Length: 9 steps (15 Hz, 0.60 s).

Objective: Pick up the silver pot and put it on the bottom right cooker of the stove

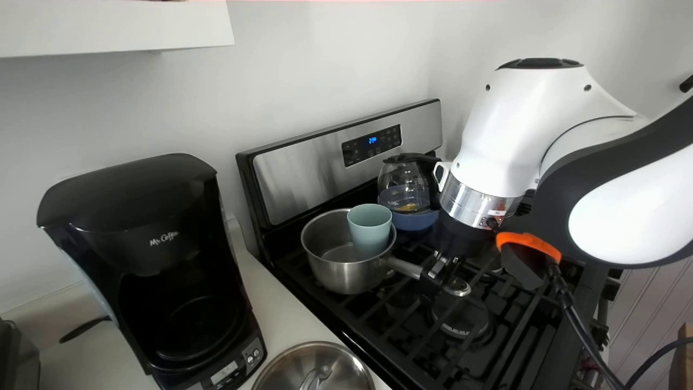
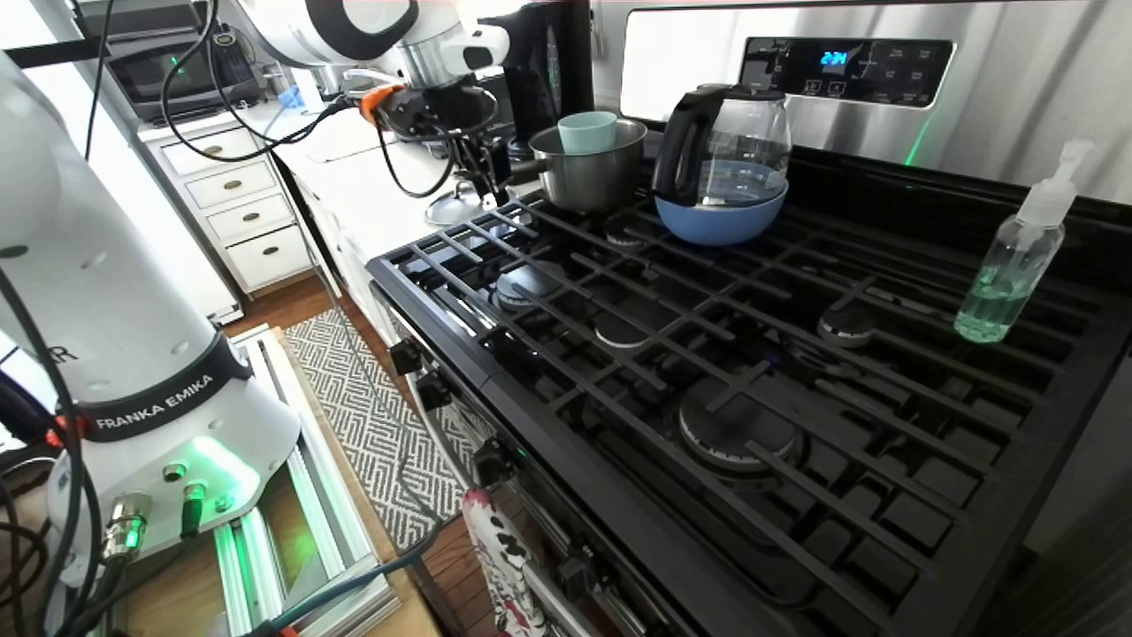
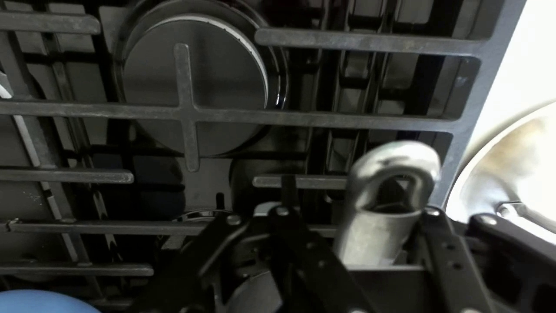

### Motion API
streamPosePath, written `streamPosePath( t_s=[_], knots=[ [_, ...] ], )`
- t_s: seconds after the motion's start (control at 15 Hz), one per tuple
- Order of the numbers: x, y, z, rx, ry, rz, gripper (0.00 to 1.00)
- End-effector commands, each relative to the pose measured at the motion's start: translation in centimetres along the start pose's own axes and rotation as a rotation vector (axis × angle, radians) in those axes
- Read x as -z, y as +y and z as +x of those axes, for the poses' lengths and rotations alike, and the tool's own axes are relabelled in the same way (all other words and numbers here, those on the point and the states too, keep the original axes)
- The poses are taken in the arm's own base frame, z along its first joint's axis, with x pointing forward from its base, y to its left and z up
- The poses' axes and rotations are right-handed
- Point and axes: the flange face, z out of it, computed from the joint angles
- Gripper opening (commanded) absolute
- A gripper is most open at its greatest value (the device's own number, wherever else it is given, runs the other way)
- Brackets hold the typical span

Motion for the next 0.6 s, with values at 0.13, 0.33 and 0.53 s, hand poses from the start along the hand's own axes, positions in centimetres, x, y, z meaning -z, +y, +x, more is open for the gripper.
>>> streamPosePath(
  t_s=[0.13,0.33,0.53],
  knots=[
    [-1.7,-0.4,-0.1,0.031,-0.020,0.014,0.06],
    [-1.5,-0.5,-0.1,0.049,0.013,0.012,0.00],
    [-0.4,-0.8,0.9,0.095,0.111,0.013,0.03]
  ],
)
